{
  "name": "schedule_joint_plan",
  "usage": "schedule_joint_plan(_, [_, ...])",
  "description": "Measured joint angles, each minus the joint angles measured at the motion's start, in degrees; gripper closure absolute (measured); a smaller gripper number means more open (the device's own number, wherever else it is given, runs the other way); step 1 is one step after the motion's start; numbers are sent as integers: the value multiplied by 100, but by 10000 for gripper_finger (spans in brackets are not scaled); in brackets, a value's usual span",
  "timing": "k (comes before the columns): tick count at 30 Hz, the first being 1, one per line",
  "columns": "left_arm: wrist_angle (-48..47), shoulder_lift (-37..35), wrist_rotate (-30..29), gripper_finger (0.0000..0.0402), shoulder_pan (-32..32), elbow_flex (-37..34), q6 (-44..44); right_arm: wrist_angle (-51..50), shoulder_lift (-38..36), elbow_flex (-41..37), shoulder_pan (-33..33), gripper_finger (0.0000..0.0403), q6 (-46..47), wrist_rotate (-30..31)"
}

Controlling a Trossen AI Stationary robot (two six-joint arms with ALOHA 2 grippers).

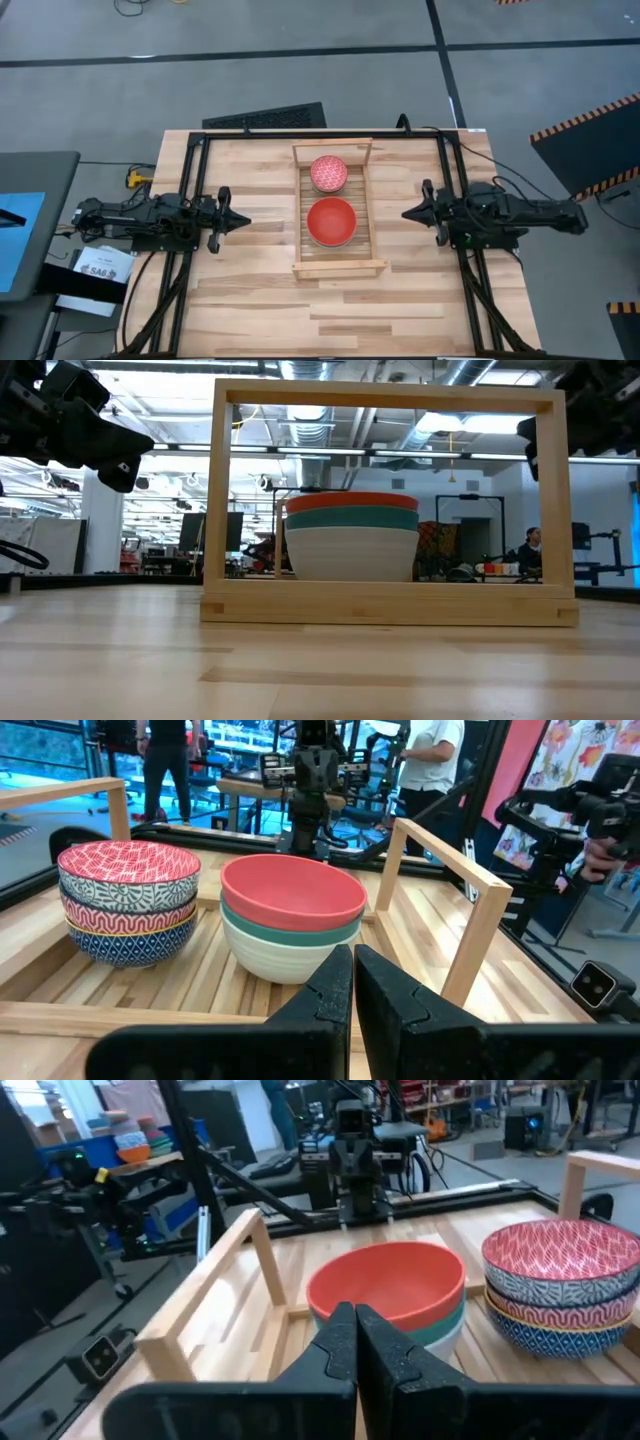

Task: Place and stack bowls onto a shelf
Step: Return to Home Position

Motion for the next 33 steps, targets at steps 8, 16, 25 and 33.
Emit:
schedule_joint_plan(8, [-1,-2,-2,401,0,0,0,-632,-707,-135,46,385,-39,127])
schedule_joint_plan(16, [2,-2,-2,401,0,0,1,642,-682,-824,214,385,-199,261])
schedule_joint_plan(25, [2,-2,-7,401,0,0,2,574,-697,-826,236,384,-770,425])
schedule_joint_plan(33, [2,-2,-9,401,0,0,2,552,-697,-828,262,363,-601,436])
